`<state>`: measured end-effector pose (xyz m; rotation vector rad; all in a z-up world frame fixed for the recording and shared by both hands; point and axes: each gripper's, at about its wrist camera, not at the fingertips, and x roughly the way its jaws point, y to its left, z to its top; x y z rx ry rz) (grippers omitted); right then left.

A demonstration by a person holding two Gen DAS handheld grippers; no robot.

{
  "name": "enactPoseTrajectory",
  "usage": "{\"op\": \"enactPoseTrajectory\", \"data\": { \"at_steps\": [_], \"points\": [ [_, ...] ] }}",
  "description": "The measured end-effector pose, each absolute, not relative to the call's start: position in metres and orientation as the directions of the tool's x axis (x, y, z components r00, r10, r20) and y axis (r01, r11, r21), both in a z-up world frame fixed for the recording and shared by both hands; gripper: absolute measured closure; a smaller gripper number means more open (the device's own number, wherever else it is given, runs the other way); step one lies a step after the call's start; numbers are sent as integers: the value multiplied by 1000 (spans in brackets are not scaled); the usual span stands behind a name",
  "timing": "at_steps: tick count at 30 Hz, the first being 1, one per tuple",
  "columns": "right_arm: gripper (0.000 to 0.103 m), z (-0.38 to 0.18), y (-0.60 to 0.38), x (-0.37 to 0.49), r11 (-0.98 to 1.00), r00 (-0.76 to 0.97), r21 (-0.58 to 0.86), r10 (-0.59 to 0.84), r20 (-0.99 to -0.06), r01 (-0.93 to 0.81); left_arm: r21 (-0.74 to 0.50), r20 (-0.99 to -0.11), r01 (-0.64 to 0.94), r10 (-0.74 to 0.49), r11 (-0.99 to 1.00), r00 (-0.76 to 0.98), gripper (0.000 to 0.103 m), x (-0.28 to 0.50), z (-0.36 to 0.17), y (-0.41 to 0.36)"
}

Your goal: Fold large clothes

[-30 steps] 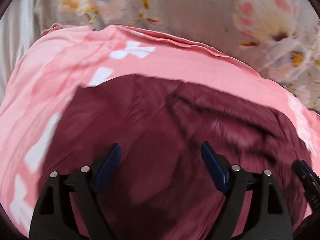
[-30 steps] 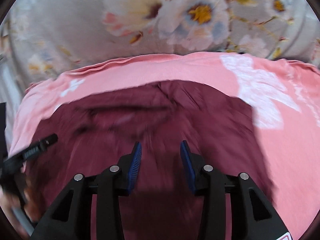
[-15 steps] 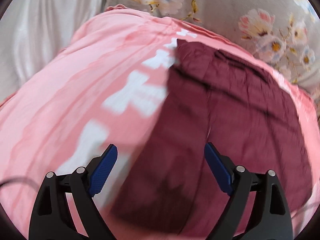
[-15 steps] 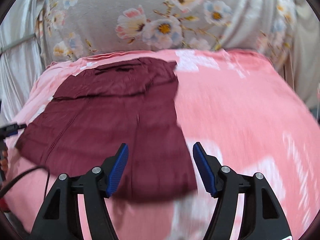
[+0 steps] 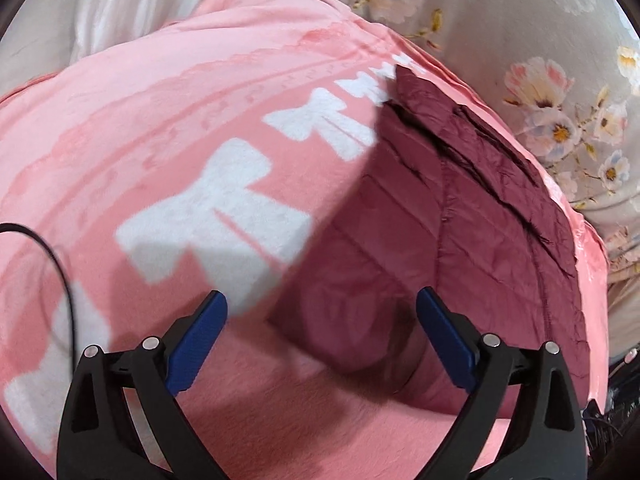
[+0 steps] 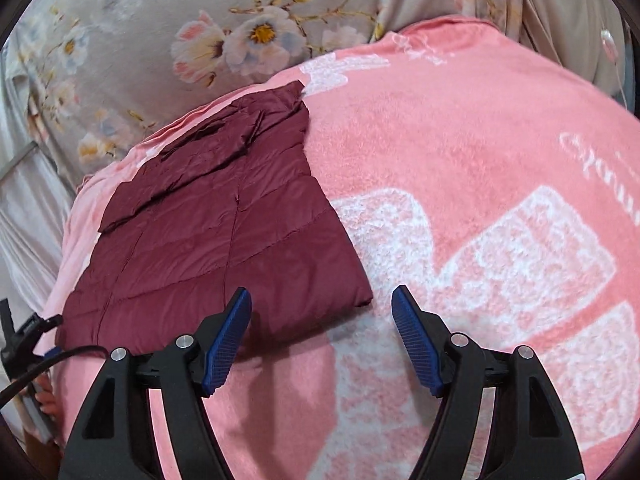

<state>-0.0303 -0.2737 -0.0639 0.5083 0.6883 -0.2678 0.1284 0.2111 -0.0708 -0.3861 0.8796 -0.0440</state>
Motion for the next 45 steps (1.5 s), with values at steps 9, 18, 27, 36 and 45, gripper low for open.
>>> {"op": "enactPoseTrajectory", "data": {
  "at_steps": [9, 18, 27, 36, 45],
  "points": [
    [99, -53, -258, -26, 866, 768, 361, -41, -639, 346, -395, -745, -70, -274, 916, 609, 94, 134, -56, 197],
    [100, 25, -208, -109, 973, 880, 157, -76, -469, 167, -446, -621, 78, -371, 891, 691, 98, 65, 16, 207],
    [101, 66, -174, -256, 999, 930, -35, -39, -365, 29, -476, -488, 201, -447, 856, 749, 98, -66, 72, 229],
    [101, 123, -207, -319, 977, 992, 200, -51, -115, 73, -509, -310, 232, -428, 829, 849, 98, -152, 138, 249],
    [101, 102, -243, -213, 933, 974, 309, -135, -181, 186, -364, -313, 82, -205, 928, 928, 103, -87, 149, 219]
  ]
}}
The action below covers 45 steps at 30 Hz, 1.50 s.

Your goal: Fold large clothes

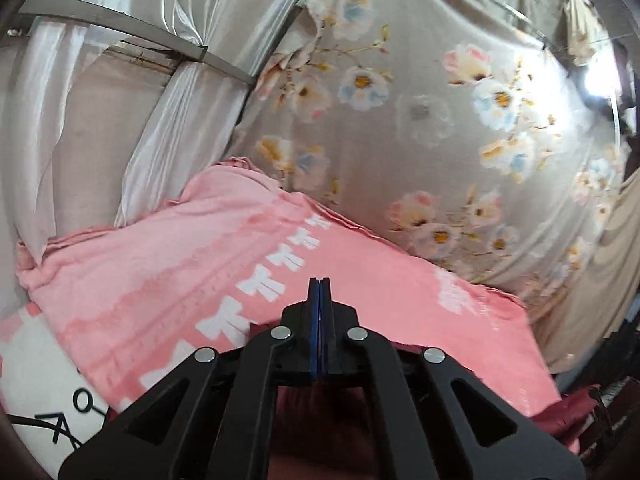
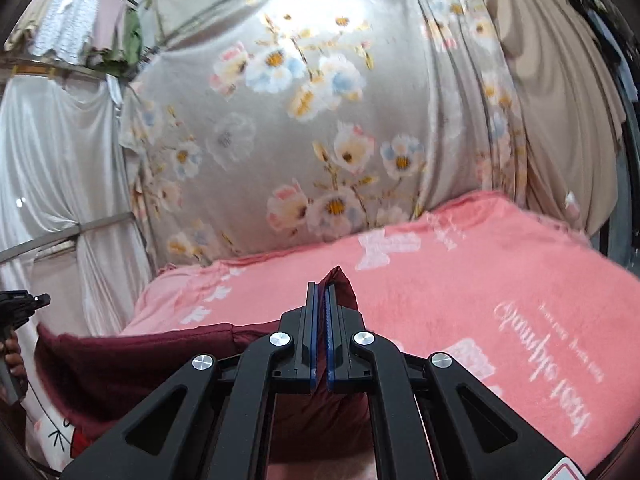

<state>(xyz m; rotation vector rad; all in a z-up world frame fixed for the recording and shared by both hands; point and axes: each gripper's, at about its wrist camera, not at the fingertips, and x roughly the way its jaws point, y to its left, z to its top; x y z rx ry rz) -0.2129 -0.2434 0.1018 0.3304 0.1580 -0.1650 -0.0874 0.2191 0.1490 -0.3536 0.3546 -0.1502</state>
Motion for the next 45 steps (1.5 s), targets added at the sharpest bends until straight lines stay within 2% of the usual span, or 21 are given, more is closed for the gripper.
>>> {"op": "enactPoseTrajectory", "data": {
  "at_steps": [3, 5, 7, 12, 18, 23, 26, 27, 29, 31, 33, 34, 38, 39, 40, 42, 45],
  "points": [
    [101, 90, -244, -173, 936, 966, 294, -128, -226, 193, -332, -372, 52, -181, 942, 910, 103, -39, 132, 206],
    [101, 86, -240, -154, 944, 957, 254, -144, -253, 209, -314, -452, 23, -171, 949, 875, 103, -8, 108, 198],
    [101, 84, -238, -142, 946, 952, 244, -144, -269, 212, -374, -500, 43, -240, 927, 832, 103, 2, 87, 200],
    [101, 93, -242, -95, 947, 939, 237, -138, -316, 219, -323, -528, 31, -207, 946, 823, 103, 4, 75, 196],
    [101, 85, -260, -41, 921, 909, 253, -191, -369, 296, -313, -503, 76, -233, 947, 832, 103, 2, 95, 190],
    [101, 70, -277, -24, 893, 889, 278, -229, -396, 354, -305, -594, 94, -267, 948, 759, 100, 34, 67, 186],
    [101, 67, -282, -26, 892, 889, 280, -229, -397, 355, -382, -636, 100, -340, 919, 693, 74, 59, 38, 190],
    [101, 66, -282, -26, 895, 889, 275, -227, -398, 352, -415, -636, 108, -373, 903, 675, 61, 68, 29, 190],
    [101, 66, -278, -26, 902, 886, 252, -232, -402, 350, -461, -635, 114, -417, 880, 650, 54, 84, 18, 189],
    [101, 66, -275, -25, 908, 884, 230, -240, -402, 351, -497, -632, 125, -457, 859, 626, 35, 100, 12, 187],
    [101, 67, -273, -25, 908, 884, 228, -240, -402, 351, -528, -636, 132, -494, 839, 592, 25, 119, 1, 183],
    [101, 67, -273, -24, 908, 883, 228, -240, -402, 351, -526, -650, 123, -491, 841, 579, 25, 126, -2, 182],
    [101, 67, -274, -24, 908, 883, 226, -242, -402, 352, -527, -708, 115, -509, 842, 489, 27, 149, -25, 173],
    [101, 67, -274, -24, 908, 882, 225, -243, -403, 353, -537, -714, 124, -528, 834, 459, 41, 150, -30, 169],
    [101, 67, -273, -24, 907, 881, 224, -246, -404, 356, -539, -719, 133, -537, 832, 442, 63, 149, -31, 166],
    [101, 67, -273, -25, 907, 882, 226, -245, -403, 355, -517, -722, 149, -523, 843, 453, 96, 143, -26, 162],
    [101, 70, -268, -29, 908, 887, 231, -241, -394, 349, -547, -655, 149, -532, 824, 536, 99, 130, 2, 173]
  ]
}}
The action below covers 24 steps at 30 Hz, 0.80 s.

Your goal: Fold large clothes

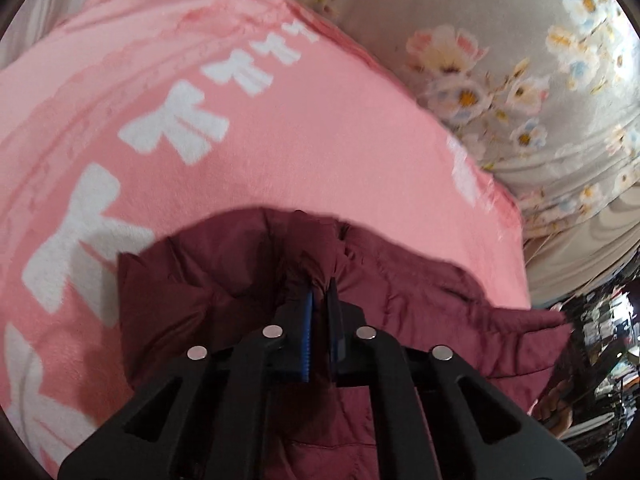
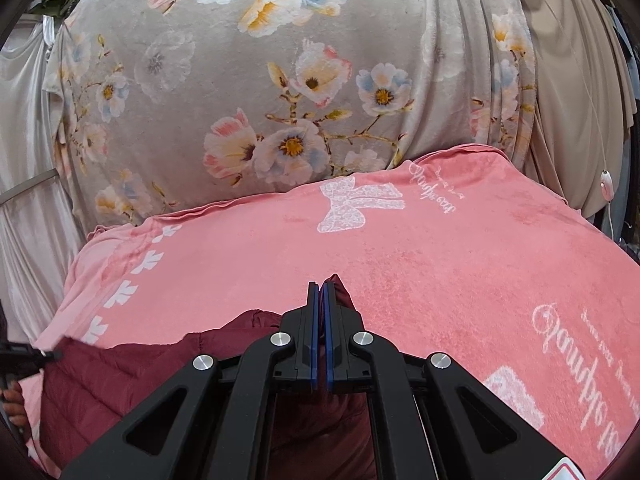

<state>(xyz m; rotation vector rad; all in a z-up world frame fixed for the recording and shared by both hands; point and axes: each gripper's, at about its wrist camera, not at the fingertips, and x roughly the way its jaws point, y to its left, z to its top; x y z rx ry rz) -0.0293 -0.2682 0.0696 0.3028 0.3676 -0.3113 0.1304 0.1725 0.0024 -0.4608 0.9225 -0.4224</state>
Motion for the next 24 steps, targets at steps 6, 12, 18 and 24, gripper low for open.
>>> {"op": "enactPoseTrajectory", "data": {
  "at_steps": [6, 12, 18, 24],
  "points": [
    [101, 84, -263, -13, 909, 892, 225, -252, -375, 351, -514, -481, 189, -464, 837, 744, 99, 97, 88, 193],
    [101, 41, -284, 50, 880, 828, 261, -220, -516, 397, -407, -579, 37, -290, 912, 762, 99, 139, 70, 183],
    [101, -3, -289, 83, 862, 748, 214, -246, -617, 460, -248, -702, -45, -148, 968, 697, 99, 181, 14, 157],
    [101, -32, -299, 95, 849, 696, 196, -247, -674, 490, -194, -742, -68, -101, 979, 663, 99, 197, -27, 149]
  ]
}}
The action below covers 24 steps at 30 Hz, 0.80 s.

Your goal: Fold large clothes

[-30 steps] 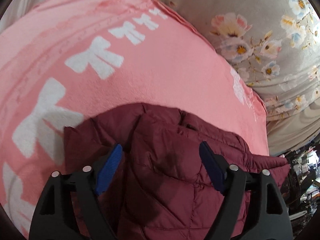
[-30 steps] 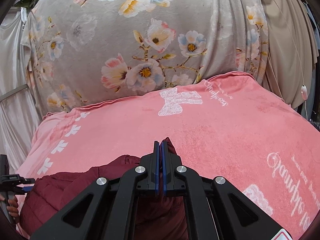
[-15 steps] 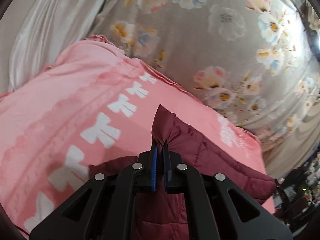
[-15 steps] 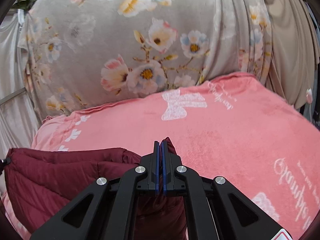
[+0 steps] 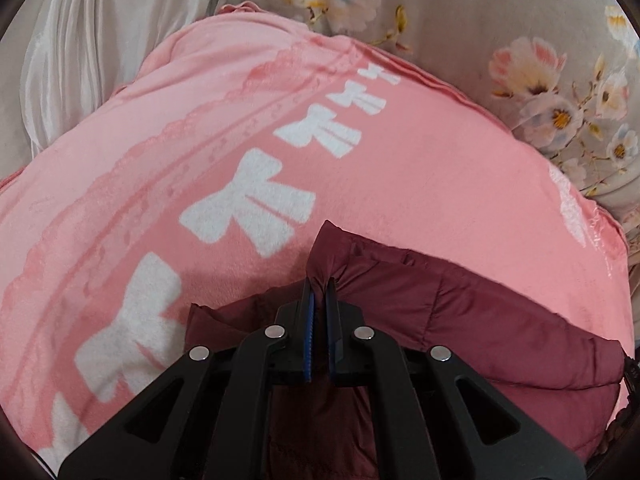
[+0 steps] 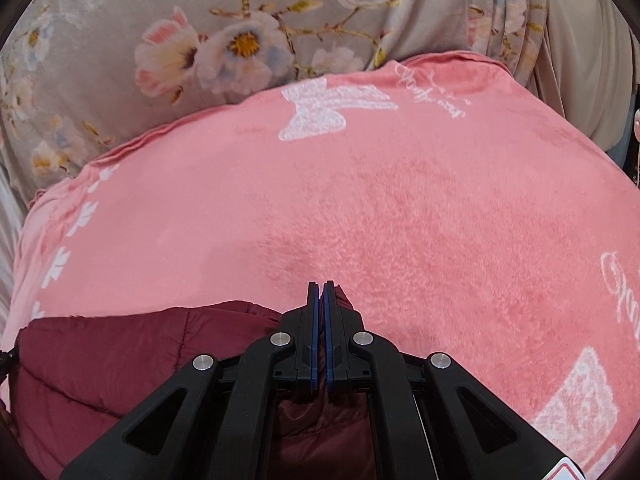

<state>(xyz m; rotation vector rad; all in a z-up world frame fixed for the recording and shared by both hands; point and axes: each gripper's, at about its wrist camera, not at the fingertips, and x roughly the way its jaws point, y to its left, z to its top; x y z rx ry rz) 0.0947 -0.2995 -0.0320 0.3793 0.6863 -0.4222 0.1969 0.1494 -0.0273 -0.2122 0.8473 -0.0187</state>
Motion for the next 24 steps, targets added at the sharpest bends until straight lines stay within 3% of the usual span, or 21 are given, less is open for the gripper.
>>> {"op": "enactPoseTrajectory", "data": {
  "at_steps": [8, 13, 18, 21, 24],
  "points": [
    [101, -50, -292, 111, 861, 632, 112, -270, -727, 496, -172, -763, -92, -73, 981, 642, 99, 201, -56, 148],
    [95, -49, -291, 113, 866, 619, 102, -263, -740, 489, -120, -753, -100, -25, 988, 657, 96, 199, -59, 141],
    [73, 4, -278, 58, 858, 754, 179, -302, -584, 482, -119, -729, -101, -18, 988, 684, 85, 182, -35, 147],
    [73, 30, -243, 32, 896, 814, 188, -255, -522, 402, -142, -666, -34, -70, 989, 743, 82, 152, 1, 138],
    [75, 34, -186, 37, 949, 832, 179, -125, -540, 259, -142, -618, 122, -184, 982, 765, 80, 126, 30, 93]
  ]
}}
